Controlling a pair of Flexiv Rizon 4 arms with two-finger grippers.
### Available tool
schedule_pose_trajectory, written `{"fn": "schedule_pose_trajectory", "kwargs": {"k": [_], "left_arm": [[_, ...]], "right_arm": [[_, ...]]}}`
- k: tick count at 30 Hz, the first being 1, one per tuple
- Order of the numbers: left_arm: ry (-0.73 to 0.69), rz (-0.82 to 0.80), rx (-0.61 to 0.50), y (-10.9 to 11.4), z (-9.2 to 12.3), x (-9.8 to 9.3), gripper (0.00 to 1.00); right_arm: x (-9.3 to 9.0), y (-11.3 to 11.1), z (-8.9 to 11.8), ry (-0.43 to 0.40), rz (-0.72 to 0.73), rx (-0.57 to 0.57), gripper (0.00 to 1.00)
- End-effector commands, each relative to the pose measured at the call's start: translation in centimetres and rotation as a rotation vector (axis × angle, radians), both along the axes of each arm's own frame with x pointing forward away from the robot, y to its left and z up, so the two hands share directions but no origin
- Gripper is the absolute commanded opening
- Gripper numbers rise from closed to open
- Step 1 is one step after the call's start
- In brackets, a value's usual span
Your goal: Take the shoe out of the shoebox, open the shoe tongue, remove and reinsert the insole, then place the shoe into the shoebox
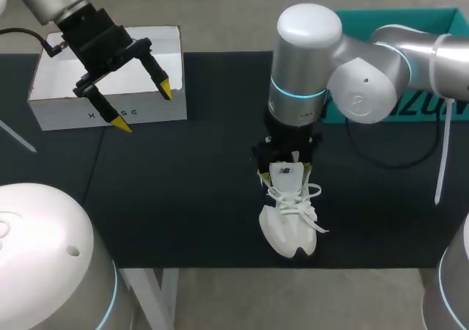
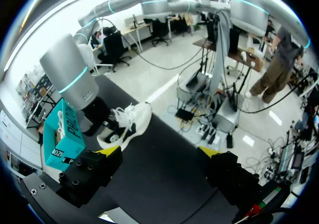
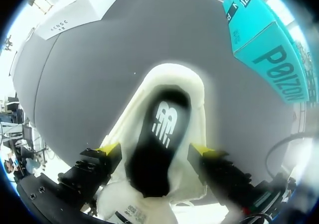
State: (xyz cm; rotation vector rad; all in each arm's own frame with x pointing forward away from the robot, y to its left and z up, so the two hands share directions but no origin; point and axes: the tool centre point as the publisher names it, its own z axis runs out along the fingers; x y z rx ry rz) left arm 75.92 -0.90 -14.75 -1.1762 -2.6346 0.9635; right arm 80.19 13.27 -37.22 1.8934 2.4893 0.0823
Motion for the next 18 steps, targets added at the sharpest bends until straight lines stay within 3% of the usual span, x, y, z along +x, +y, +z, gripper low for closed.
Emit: {"fn": "schedule_pose_trajectory", "kwargs": {"k": [1,7,13,18], "left_arm": [[0.001,-0.001,0.003,0.0,0.0,0.1,1.0],[0.001,-0.001,0.003,0.0,0.0,0.1,1.0],[0.001,-0.001,0.003,0.0,0.0,0.1,1.0],[0.001,-0.001,0.003,0.0,0.0,0.1,1.0]], "right_arm": [[0.2,0.0,0.7,-0.02,0.004,-0.003,0.9],[1.2,-0.2,2.2,-0.06,0.004,-0.008,0.9],[2.8,-0.4,4.9,-0.127,0.001,-0.007,0.96],[3.0,-0.6,7.5,-0.166,0.001,-0.003,1.0]]}}
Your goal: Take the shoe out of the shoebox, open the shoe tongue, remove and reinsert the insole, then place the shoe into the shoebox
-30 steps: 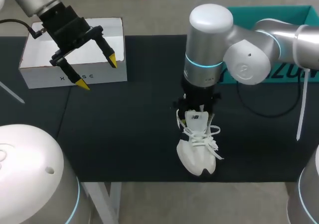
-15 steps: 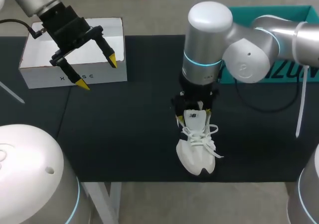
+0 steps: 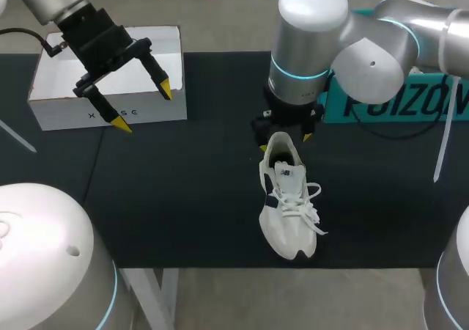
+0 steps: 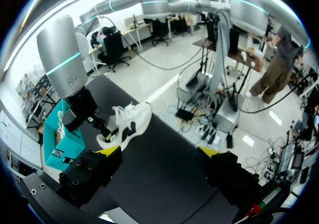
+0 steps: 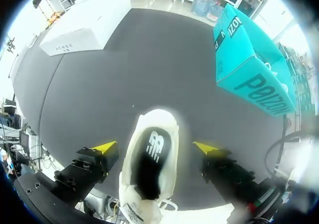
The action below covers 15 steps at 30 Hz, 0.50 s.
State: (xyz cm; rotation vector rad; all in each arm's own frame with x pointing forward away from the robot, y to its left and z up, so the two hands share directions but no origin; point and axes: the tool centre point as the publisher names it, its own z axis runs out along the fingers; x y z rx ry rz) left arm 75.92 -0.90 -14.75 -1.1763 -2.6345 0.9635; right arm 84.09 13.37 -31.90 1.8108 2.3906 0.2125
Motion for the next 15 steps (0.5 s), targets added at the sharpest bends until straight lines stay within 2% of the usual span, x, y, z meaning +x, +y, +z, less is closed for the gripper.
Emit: {"fn": "schedule_pose_trajectory", "kwargs": {"k": [1,6,12,13,14,15], "left_arm": [[0.001,-0.001,0.003,0.0,0.0,0.1,1.0],[0.001,-0.001,0.003,0.0,0.0,0.1,1.0],[0.001,-0.001,0.003,0.0,0.0,0.1,1.0],[0.001,-0.001,0.003,0.0,0.0,0.1,1.0],[0.001,-0.001,0.003,0.0,0.0,0.1,1.0],[0.001,-0.001,0.003,0.0,0.0,0.1,1.0]], "right_arm": [[-1.0,-0.7,2.5,-0.018,0.002,0.001,1.0],[-2.3,-0.6,3.2,-0.022,0.014,0.007,1.0],[-3.6,-0.4,2.2,0.002,0.024,0.021,1.0],[-3.6,-0.4,2.1,0.003,0.024,0.022,0.76],[-3.9,-0.4,1.9,0.006,0.024,0.029,0.04],[-3.9,-0.4,1.7,0.009,0.024,0.03,0.0]]}}
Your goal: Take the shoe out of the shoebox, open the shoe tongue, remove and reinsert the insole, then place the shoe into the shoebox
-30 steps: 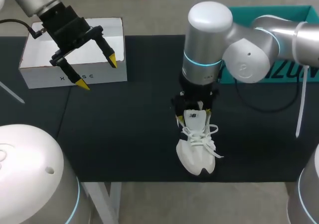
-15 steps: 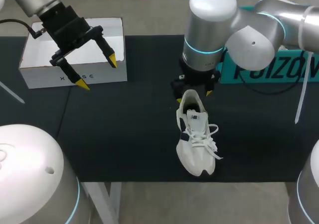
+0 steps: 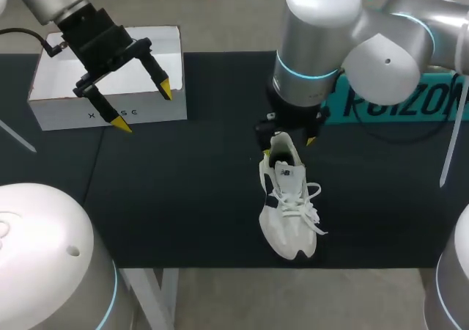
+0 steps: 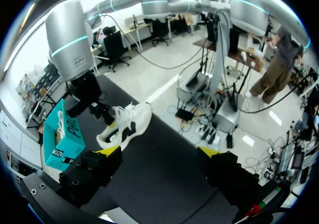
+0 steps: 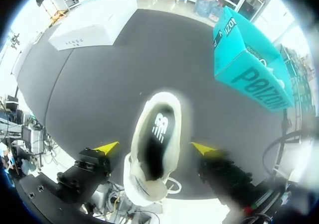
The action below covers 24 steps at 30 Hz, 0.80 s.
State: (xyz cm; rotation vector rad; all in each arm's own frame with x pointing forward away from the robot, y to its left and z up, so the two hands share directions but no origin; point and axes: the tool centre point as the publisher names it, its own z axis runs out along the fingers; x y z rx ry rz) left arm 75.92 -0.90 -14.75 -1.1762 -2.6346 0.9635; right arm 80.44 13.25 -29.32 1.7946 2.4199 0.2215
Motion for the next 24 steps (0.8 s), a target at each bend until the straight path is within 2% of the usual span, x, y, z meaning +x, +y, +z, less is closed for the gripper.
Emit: {"fn": "schedule_pose_trajectory", "kwargs": {"k": [1,14,24], "left_arm": [[0.001,-0.001,0.003,0.0,0.0,0.1,1.0],[0.001,-0.001,0.003,0.0,0.0,0.1,1.0],[0.001,-0.001,0.003,0.0,0.0,0.1,1.0]], "right_arm": [[-0.3,-0.3,-0.9,0.002,0.003,0.02,0.0],[0.9,-0.8,-2.7,0.055,-0.006,-0.009,0.0],[-0.7,-0.5,-4.0,0.088,-0.009,-0.008,0.0]]}}
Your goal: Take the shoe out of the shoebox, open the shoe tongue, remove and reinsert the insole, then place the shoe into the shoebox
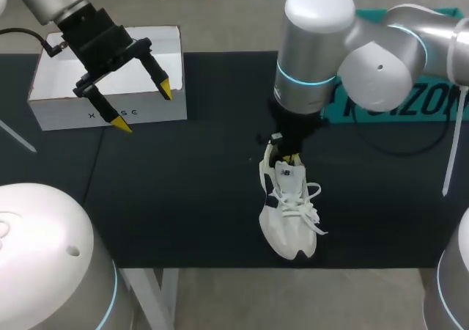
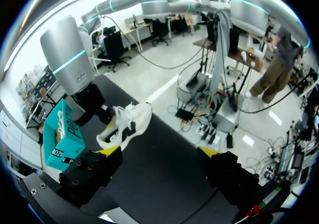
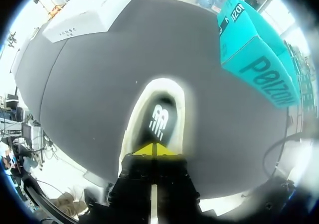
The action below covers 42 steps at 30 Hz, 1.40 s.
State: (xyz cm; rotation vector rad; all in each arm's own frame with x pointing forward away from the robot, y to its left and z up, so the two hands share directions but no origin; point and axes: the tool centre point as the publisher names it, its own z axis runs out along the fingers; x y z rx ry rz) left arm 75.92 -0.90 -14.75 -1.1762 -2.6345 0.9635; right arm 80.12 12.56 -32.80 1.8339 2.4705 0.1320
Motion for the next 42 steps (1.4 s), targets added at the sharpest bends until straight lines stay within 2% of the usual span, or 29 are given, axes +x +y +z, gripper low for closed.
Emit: {"fn": "schedule_pose_trajectory", "kwargs": {"k": [1,13,24,32,33,34,36,42], "left_arm": [[0.001,-0.001,0.003,0.0,0.0,0.1,1.0],[0.001,-0.001,0.003,0.0,0.0,0.1,1.0],[0.001,-0.001,0.003,0.0,0.0,0.1,1.0],[0.001,-0.001,0.003,0.0,0.0,0.1,1.0],[0.001,-0.001,0.003,0.0,0.0,0.1,1.0],[0.001,-0.001,0.003,0.0,0.0,0.1,1.0],[0.001,-0.001,0.003,0.0,0.0,0.1,1.0],[0.001,-0.001,0.003,0.0,0.0,0.1,1.0]], "right_arm": [[-0.7,0.3,-0.6,0.006,-0.01,0.005,0.0],[-2.6,0.8,-3.4,0.069,-0.008,0.01,0.0],[-1.6,0.7,-4.7,0.088,-0.011,0.003,0.0],[-1.7,0.5,-5.0,0.097,-0.024,0.014,0.0],[-1.7,0.5,-5.0,0.096,-0.03,0.02,0.04],[-1.7,0.5,-5.0,0.096,-0.03,0.02,0.19],[-1.7,0.4,-5.0,0.101,-0.03,0.02,0.35],[-1.8,0.5,-5.5,0.111,-0.033,0.037,0.54]]}}
